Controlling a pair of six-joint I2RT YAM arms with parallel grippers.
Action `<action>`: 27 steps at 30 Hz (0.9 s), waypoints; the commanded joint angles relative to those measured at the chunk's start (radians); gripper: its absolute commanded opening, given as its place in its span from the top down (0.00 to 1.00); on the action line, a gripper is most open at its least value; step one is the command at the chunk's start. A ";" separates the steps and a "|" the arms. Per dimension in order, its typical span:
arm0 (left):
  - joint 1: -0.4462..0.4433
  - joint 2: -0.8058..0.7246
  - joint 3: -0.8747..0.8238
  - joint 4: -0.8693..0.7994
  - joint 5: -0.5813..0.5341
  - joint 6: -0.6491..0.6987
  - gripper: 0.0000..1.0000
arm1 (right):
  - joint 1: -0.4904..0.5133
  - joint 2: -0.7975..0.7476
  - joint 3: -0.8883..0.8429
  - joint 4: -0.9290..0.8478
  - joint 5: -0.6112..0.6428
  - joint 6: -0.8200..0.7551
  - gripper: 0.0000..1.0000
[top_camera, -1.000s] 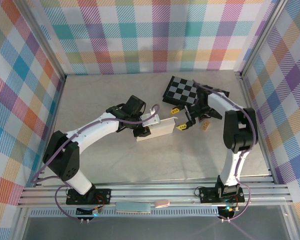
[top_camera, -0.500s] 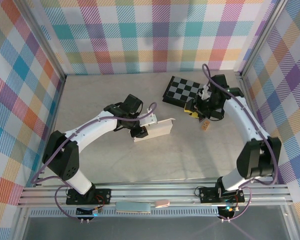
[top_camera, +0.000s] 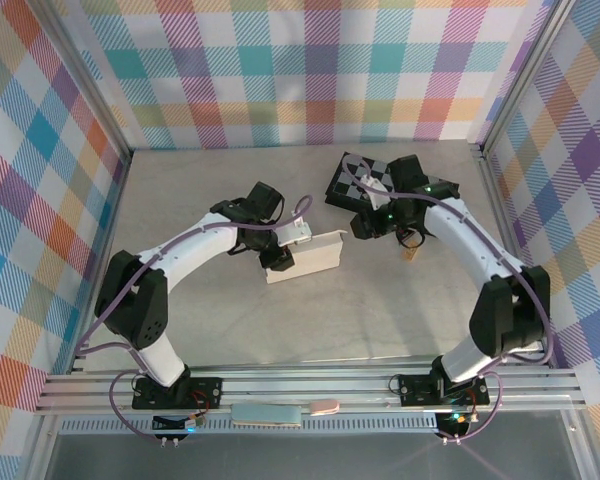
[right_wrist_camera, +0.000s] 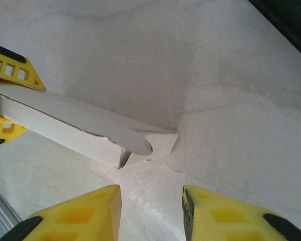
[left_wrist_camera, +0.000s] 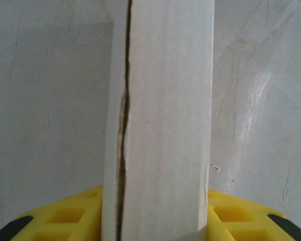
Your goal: Fold the paper box
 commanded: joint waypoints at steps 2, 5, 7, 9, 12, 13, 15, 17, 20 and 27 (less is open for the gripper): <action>0.014 0.040 0.032 -0.017 0.027 -0.014 0.59 | 0.016 0.051 0.101 -0.041 -0.034 -0.101 0.62; 0.017 0.047 0.042 -0.016 0.032 -0.012 0.59 | 0.027 0.077 0.124 -0.065 -0.035 -0.110 0.61; 0.022 0.051 0.048 -0.015 0.039 -0.012 0.59 | 0.034 0.086 0.132 -0.078 -0.031 -0.122 0.60; 0.026 0.057 0.056 -0.019 0.044 -0.008 0.59 | 0.035 0.087 0.131 -0.083 -0.020 -0.137 0.60; 0.031 0.064 0.069 -0.023 0.052 -0.003 0.59 | 0.037 0.092 0.126 -0.085 0.001 -0.164 0.59; 0.031 0.065 0.072 -0.026 0.056 0.000 0.59 | 0.037 0.101 0.130 -0.088 0.008 -0.173 0.58; 0.031 0.067 0.078 -0.033 0.061 0.006 0.59 | 0.040 0.118 0.145 -0.095 0.022 -0.192 0.58; 0.032 0.064 0.080 -0.038 0.064 0.014 0.59 | 0.045 0.135 0.166 -0.103 0.020 -0.212 0.58; 0.032 0.062 0.082 -0.044 0.068 0.019 0.58 | 0.052 0.159 0.191 -0.111 0.033 -0.247 0.58; 0.032 0.059 0.090 -0.055 0.079 0.025 0.56 | 0.054 0.189 0.214 -0.111 0.006 -0.330 0.56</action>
